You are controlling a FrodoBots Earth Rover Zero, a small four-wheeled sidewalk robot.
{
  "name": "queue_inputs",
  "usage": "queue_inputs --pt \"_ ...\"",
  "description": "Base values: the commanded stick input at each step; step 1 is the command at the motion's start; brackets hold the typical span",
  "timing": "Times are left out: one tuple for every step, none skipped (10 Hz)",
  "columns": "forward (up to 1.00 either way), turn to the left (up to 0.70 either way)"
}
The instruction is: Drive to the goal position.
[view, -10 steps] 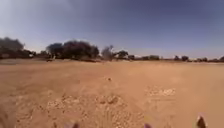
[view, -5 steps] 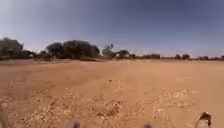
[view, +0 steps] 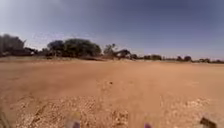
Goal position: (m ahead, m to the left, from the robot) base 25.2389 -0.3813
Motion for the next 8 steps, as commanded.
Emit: queue_inputs --pt "0.7 -0.24" --pt "0.7 -0.35" --pt "0.7 -0.35" --pt "0.7 -0.18" --pt "0.7 0.0" --pt "0.7 0.0" --pt "0.7 0.0" --pt "0.7 0.0"
